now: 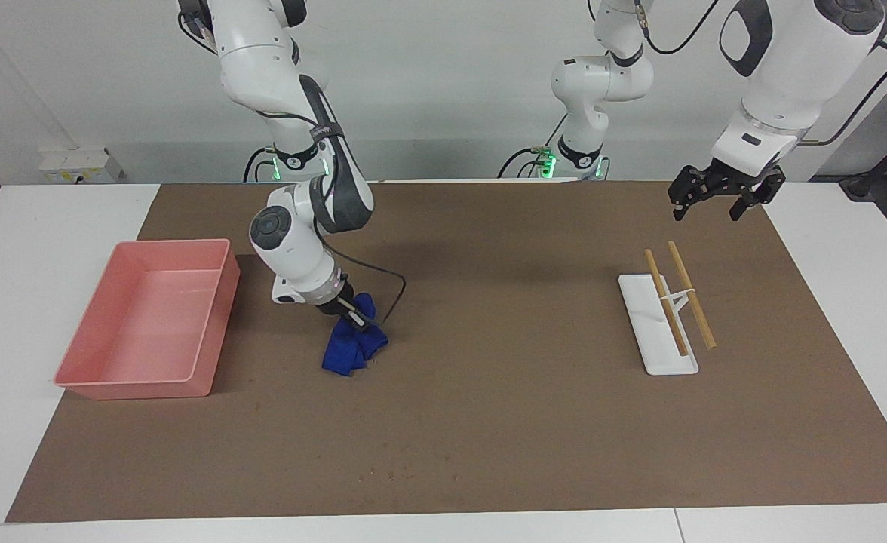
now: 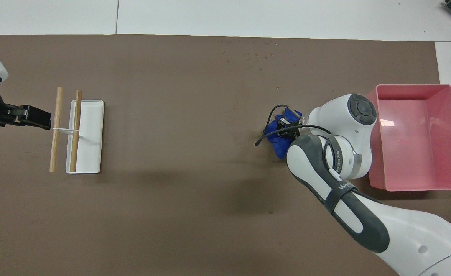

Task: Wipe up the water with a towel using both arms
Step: 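Carry the blue cloth with the right gripper toward the pink bin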

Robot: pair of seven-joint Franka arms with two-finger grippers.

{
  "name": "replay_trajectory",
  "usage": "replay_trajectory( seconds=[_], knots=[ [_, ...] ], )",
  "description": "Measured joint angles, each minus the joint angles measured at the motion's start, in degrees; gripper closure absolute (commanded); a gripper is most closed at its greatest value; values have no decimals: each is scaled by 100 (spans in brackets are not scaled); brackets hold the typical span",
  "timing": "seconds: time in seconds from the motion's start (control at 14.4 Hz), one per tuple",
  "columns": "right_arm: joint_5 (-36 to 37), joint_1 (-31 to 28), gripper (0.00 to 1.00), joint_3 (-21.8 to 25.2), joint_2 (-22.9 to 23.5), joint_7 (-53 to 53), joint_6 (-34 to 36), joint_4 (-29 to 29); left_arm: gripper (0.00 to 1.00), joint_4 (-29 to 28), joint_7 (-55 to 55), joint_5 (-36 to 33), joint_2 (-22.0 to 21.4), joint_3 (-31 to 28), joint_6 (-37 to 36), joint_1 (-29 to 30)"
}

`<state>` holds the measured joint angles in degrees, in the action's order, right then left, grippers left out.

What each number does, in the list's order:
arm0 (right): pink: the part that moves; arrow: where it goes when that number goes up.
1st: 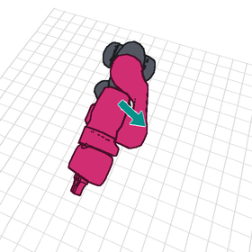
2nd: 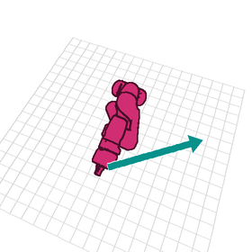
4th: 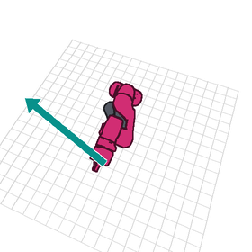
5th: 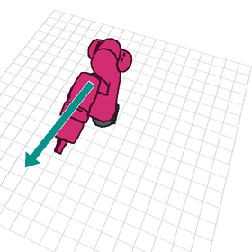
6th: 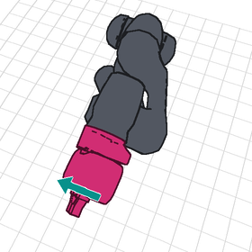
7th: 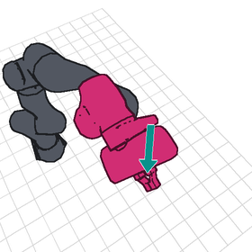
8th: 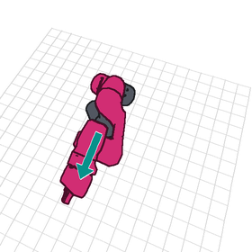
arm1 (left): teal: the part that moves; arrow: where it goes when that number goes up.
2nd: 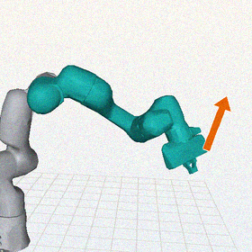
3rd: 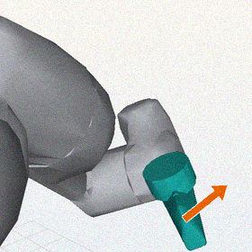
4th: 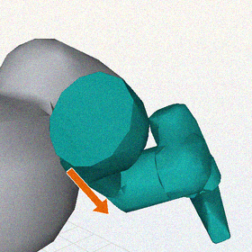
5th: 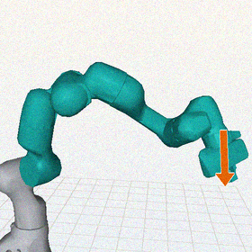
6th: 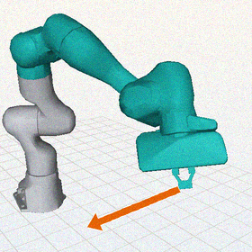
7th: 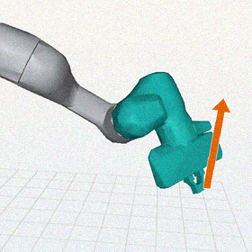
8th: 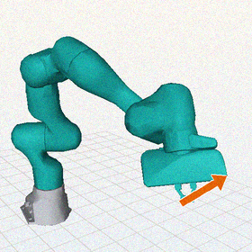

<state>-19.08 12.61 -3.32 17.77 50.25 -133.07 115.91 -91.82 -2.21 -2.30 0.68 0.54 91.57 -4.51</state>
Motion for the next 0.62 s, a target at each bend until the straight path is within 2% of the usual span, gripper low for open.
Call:
replay_trajectory(
  seconds=[0.35, 0.62],
  knots=[
    [0, 39, 100, -9, -639, -9, 1044, 601, 0, -7, 0, 0, 1, -63, 0, -122],
    [4, 25, 100, 5, -1245, -178, 1318, 691, 0, -7, -5, 0, 1, -91, 0, -121]
  ],
)
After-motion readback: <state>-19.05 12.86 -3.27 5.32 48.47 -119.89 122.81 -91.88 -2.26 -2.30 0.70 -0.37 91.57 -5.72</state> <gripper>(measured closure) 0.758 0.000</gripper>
